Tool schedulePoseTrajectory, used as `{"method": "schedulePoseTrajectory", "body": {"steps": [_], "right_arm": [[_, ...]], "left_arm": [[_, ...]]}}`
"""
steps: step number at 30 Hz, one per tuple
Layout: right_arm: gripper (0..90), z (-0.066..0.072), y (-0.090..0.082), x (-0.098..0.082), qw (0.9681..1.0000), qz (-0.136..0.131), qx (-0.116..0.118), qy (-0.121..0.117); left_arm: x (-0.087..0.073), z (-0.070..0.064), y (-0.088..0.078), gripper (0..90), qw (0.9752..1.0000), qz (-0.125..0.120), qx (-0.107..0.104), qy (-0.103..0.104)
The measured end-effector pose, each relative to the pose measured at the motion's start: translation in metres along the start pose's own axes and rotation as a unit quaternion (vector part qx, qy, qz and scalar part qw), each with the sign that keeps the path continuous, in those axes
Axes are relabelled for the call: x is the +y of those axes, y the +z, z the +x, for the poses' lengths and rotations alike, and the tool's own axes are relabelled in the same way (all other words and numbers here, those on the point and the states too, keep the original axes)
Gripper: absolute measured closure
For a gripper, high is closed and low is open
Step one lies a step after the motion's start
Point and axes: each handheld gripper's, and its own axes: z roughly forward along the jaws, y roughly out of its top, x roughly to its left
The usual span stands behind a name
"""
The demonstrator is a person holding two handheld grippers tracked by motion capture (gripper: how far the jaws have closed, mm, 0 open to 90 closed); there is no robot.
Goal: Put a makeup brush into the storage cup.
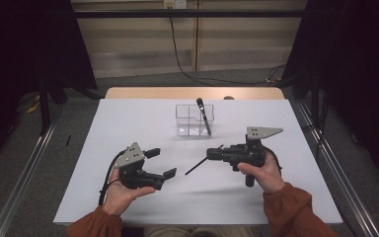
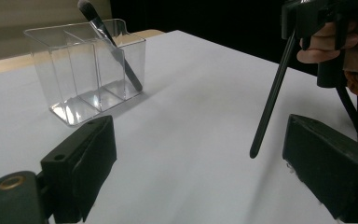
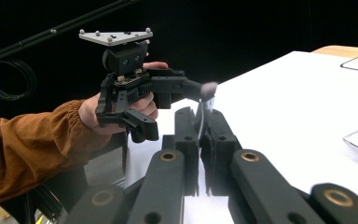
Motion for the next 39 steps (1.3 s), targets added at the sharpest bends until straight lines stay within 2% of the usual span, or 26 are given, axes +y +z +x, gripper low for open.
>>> {"method": "schedulePoseTrajectory", "body": {"steps": [1,2,6,9,12,14,15,18,22,24,28,33,36,37,39], "right_arm": [[85.6,0.0,-0.001,0.0,1.0,0.003,0.0,0.0],[85.6,0.001,-0.001,0.001,1.0,0.006,-0.003,-0.001],[85.6,0.001,-0.004,0.002,0.9999,0.015,-0.007,0.004],[85.6,0.002,-0.006,0.003,0.9997,0.021,-0.014,0.001],[85.6,0.001,-0.008,0.005,0.9991,0.035,-0.024,-0.003],[85.6,0.001,-0.009,0.006,0.999,0.036,-0.027,-0.003],[85.5,0.001,-0.01,0.007,0.9987,0.04,-0.033,-0.005],[85.5,0.0,-0.012,0.008,0.9986,0.037,-0.038,-0.004],[85.5,0.001,-0.013,0.01,0.9982,0.039,-0.046,-0.007],[85.6,0.0,-0.014,0.012,0.9981,0.038,-0.048,-0.007],[85.5,-0.003,-0.016,0.015,0.9976,0.037,-0.058,-0.004],[85.6,-0.005,-0.018,0.019,0.9973,0.036,-0.063,-0.007],[85.6,-0.007,-0.021,0.024,0.9968,0.033,-0.072,-0.012],[85.6,-0.008,-0.022,0.026,0.9965,0.034,-0.075,-0.013],[85.6,-0.011,-0.023,0.031,0.996,0.037,-0.08,-0.013]], "left_arm": [[0.0,0.001,-0.002,8.7,1.0,-0.005,-0.001,0.005],[0.0,0.002,-0.004,7.9,1.0,-0.009,0.0,0.001],[0.001,0.006,-0.014,4.3,0.9995,-0.022,0.02,0.008],[-0.001,0.01,-0.021,3.5,0.9992,-0.031,0.026,0.001],[-0.005,0.013,-0.028,3.2,0.9988,-0.031,0.036,0.01],[-0.007,0.014,-0.032,3.3,0.998,-0.028,0.055,0.015],[-0.008,0.015,-0.035,3.3,0.9978,-0.03,0.057,0.015],[-0.011,0.015,-0.04,3.3,0.997,-0.039,0.067,0.008],[-0.015,0.015,-0.047,3.0,0.9967,-0.04,0.07,0.002],[-0.018,0.016,-0.051,3.1,0.9954,-0.044,0.085,-0.004],[-0.025,0.018,-0.059,2.8,0.9943,-0.049,0.094,-0.005],[-0.031,0.018,-0.069,2.7,0.9928,-0.064,0.099,-0.019],[-0.035,0.018,-0.074,2.7,0.9931,-0.057,0.102,-0.013],[-0.035,0.018,-0.074,2.7,0.9935,-0.06,0.095,-0.017],[-0.036,0.015,-0.073,2.7,0.9944,-0.049,0.093,-0.006]]}}
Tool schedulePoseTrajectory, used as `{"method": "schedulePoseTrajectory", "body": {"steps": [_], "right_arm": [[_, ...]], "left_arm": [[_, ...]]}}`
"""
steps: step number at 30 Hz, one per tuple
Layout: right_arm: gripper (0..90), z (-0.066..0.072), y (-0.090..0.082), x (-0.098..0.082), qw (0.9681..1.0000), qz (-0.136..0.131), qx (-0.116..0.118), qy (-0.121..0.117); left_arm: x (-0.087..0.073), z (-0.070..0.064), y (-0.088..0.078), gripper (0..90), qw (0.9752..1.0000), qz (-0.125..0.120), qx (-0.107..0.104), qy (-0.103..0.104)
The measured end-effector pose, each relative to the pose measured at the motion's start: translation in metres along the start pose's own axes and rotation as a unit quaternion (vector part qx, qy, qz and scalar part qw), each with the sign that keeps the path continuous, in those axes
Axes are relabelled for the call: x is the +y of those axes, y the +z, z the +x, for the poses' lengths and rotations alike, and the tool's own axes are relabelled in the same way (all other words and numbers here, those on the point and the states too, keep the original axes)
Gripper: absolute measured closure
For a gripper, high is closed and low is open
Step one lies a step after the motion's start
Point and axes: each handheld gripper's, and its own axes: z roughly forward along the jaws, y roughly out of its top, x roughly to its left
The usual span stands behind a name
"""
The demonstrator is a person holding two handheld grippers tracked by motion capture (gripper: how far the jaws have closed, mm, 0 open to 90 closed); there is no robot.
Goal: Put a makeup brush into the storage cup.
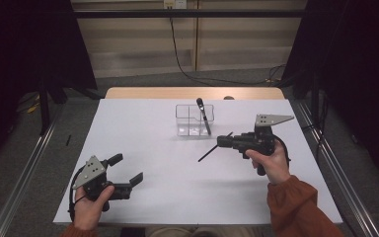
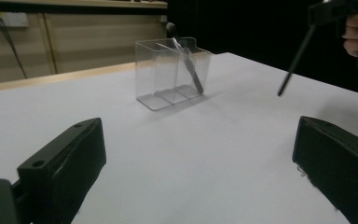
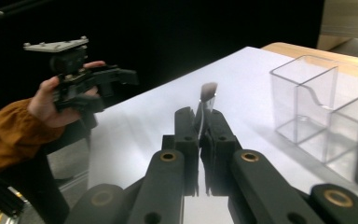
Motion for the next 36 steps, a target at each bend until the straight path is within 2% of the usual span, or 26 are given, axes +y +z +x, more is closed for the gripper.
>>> {"method": "schedulePoseTrajectory", "body": {"steps": [1,2,4,8,10,12,15,17,23,26,29,34,36], "right_arm": [[85.6,-0.002,0.0,0.002,1.0,0.002,-0.003,0.001],[85.6,-0.003,0.0,0.004,1.0,0.004,-0.004,0.001],[85.6,-0.006,-0.001,0.008,0.9999,0.006,-0.01,0.0],[85.6,-0.014,-0.001,0.017,0.9998,0.005,-0.019,0.001],[85.6,-0.016,-0.002,0.022,0.9996,0.007,-0.029,0.002],[85.6,-0.019,-0.002,0.028,0.9994,0.008,-0.034,0.003],[85.7,-0.022,-0.002,0.035,0.9989,0.015,-0.045,0.002],[85.7,-0.024,-0.002,0.039,0.9984,0.02,-0.053,-0.001],[85.7,-0.031,0.002,0.05,0.9973,0.031,-0.066,-0.009],[85.7,-0.032,0.003,0.055,0.9962,0.042,-0.074,-0.02],[85.7,-0.033,0.002,0.063,0.9954,0.045,-0.082,-0.021],[85.7,-0.041,0.001,0.075,0.9928,0.055,-0.104,-0.025],[85.7,-0.045,0.001,0.078,0.9919,0.059,-0.11,-0.025]], "left_arm": [[-0.001,0.0,0.0,2.7,1.0,0.001,-0.005,0.005],[-0.002,0.0,0.0,2.7,1.0,-0.003,-0.008,0.002],[-0.002,-0.001,0.0,2.7,1.0,-0.002,-0.002,0.006],[-0.002,0.003,-0.004,2.7,0.9999,-0.015,0.001,-0.001],[-0.003,0.005,-0.006,2.7,0.9997,-0.016,0.017,0.009],[-0.004,0.006,-0.006,2.7,0.9998,-0.013,0.016,0.002],[-0.004,0.005,-0.005,2.9,0.9998,-0.011,0.015,0.005],[-0.004,0.004,-0.004,3.1,0.9997,-0.012,0.017,0.01],[-0.003,0.006,-0.006,3.2,0.9998,-0.011,0.019,0.0],[-0.001,0.007,-0.01,3.2,0.9994,-0.024,0.025,0.01],[-0.002,0.008,-0.011,3.2,0.9994,-0.019,0.03,0.006],[-0.002,0.006,-0.009,3.6,0.9997,-0.008,0.024,0.006],[-0.003,0.005,-0.008,3.9,0.9998,-0.007,0.016,-0.002]]}}
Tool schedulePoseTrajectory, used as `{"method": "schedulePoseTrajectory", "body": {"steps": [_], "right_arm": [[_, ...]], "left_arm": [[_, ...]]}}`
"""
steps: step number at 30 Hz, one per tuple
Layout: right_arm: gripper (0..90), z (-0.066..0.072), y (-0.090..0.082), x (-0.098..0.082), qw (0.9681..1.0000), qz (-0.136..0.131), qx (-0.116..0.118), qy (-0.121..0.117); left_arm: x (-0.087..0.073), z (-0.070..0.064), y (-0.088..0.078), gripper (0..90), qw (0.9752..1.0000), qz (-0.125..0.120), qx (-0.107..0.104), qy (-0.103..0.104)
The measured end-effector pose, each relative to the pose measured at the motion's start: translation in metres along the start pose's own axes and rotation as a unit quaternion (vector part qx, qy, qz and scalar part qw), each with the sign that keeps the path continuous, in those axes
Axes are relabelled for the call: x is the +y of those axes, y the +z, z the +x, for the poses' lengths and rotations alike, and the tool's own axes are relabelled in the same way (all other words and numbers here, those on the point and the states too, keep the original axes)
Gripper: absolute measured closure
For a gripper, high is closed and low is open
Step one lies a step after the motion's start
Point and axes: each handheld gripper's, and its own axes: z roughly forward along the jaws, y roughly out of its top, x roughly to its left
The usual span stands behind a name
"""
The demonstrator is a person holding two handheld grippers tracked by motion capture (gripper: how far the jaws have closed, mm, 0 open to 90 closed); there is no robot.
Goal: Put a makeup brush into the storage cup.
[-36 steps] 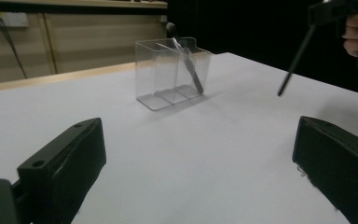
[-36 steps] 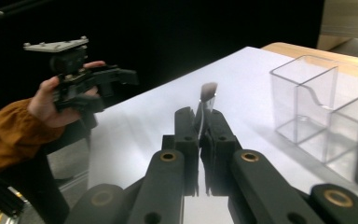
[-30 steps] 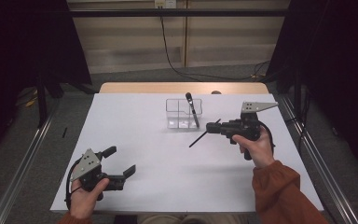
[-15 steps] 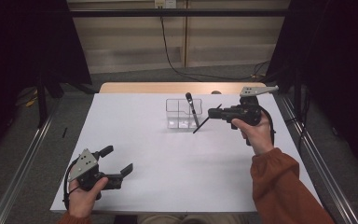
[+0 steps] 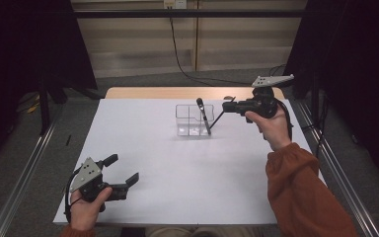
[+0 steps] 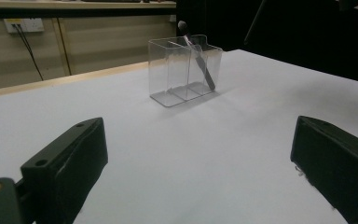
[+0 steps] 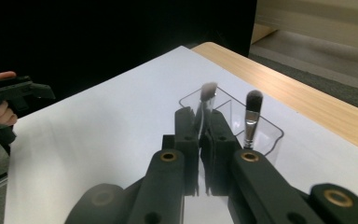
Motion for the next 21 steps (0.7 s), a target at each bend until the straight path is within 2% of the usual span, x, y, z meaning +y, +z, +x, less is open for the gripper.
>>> {"method": "schedulePoseTrajectory", "body": {"steps": [10,14,21], "right_arm": [[85.7,-0.012,0.007,0.015,0.9996,0.012,-0.026,0.0],[85.7,-0.016,0.014,0.023,0.9984,0.03,-0.047,0.003],[85.7,-0.019,0.028,0.033,0.9971,0.05,-0.058,0.0]], "left_arm": [[0.0,-0.003,0.002,4.7,0.9999,0.008,0.0,0.014],[0.0,-0.004,0.003,4.3,0.9998,0.014,-0.003,0.014],[0.001,-0.005,0.003,4.4,0.9997,0.015,-0.008,0.016]]}}
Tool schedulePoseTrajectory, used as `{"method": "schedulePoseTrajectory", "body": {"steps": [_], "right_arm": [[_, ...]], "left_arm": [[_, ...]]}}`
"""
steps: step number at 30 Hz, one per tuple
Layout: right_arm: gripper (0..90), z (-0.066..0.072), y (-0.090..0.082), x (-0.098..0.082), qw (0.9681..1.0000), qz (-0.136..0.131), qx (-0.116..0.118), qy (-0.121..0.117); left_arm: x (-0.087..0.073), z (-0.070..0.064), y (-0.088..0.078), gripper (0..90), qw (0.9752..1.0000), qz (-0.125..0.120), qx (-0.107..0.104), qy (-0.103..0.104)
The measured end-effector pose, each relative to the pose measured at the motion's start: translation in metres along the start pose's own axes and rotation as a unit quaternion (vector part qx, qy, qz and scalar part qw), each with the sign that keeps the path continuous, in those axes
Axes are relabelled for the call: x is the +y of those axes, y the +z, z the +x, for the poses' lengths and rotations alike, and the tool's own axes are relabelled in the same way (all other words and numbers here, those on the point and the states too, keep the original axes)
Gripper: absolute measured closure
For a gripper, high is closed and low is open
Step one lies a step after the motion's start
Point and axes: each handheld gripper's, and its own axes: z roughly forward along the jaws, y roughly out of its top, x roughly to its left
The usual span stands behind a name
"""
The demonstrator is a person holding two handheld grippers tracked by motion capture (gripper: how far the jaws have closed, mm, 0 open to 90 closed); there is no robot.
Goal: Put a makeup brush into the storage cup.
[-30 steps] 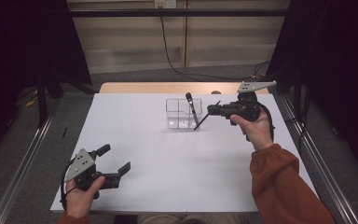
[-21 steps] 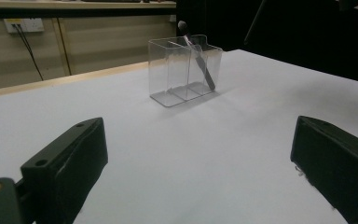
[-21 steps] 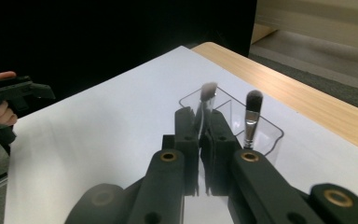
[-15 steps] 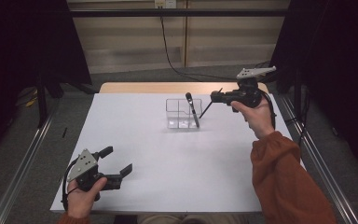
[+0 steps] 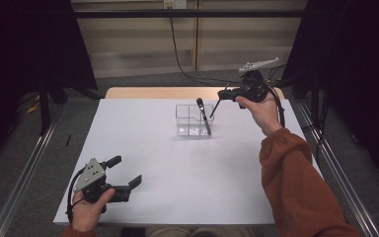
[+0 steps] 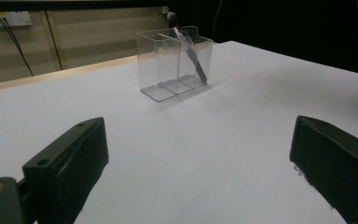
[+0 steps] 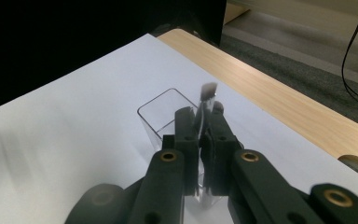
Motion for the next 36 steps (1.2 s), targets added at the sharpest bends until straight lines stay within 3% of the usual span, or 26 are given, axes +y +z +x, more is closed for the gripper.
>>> {"method": "schedulePoseTrajectory", "body": {"steps": [4,7,16,36], "right_arm": [[85.7,-0.002,0.009,0.001,0.9999,0.015,-0.005,-0.003],[85.7,-0.004,0.014,-0.001,1.0,0.007,0.004,0.005],[85.7,-0.007,0.031,-0.005,0.9998,0.02,-0.001,0.007],[85.7,-0.01,0.051,-0.02,0.9993,0.03,0.006,0.021]], "left_arm": [[0.0,0.0,0.0,4.4,1.0,0.0,0.003,0.004],[0.0,0.001,0.0,4.4,1.0,0.002,0.003,0.006],[0.0,0.001,0.0,4.7,1.0,-0.004,0.008,0.0],[0.0,0.002,-0.001,4.8,0.9999,-0.006,0.005,-0.007]]}}
